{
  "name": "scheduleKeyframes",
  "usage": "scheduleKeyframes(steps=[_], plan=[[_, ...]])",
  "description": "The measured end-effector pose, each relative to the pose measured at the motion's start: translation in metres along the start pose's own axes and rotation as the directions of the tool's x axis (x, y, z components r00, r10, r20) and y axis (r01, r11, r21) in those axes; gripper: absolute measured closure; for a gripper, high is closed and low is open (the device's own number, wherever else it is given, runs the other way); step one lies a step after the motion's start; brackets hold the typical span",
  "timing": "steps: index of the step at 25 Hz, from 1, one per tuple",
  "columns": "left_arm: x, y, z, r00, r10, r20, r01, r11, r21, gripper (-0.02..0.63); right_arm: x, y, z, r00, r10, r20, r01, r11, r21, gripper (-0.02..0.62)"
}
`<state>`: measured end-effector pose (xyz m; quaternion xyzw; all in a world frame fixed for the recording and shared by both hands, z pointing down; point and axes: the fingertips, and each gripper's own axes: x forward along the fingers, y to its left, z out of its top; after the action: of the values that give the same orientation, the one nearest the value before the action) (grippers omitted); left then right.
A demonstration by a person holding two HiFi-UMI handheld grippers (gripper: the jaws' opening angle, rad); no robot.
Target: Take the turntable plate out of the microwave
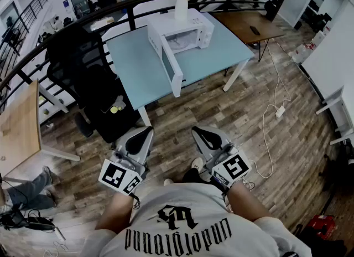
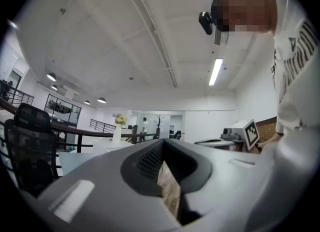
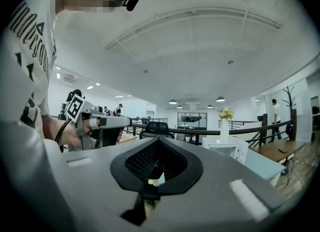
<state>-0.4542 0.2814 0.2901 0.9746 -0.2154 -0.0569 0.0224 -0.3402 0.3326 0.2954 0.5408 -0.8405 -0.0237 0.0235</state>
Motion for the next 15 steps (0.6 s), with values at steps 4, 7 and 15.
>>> scheduleKeyframes(steps=[4, 7, 15], plan=[[0.015, 0.002, -0.007, 1.0, -0.001, -0.006, 0.001, 1.0, -0.004, 0.557, 0.001, -0.015, -0.006, 1.0, -0.004, -0.003, 0.004, 1.0, 0.006, 0.592], [0.031, 0.005, -0.011, 1.0, -0.004, -0.01, 0.004, 1.0, -0.007, 0.557, 0.002, -0.031, -0.009, 1.0, -0.008, -0.005, 0.008, 1.0, 0.011, 0.592], [0.101, 0.004, -0.022, 0.999, -0.033, -0.027, 0.033, 0.999, -0.006, 0.557, -0.003, -0.099, -0.025, 0.999, -0.042, -0.023, 0.043, 0.998, 0.049, 0.592]])
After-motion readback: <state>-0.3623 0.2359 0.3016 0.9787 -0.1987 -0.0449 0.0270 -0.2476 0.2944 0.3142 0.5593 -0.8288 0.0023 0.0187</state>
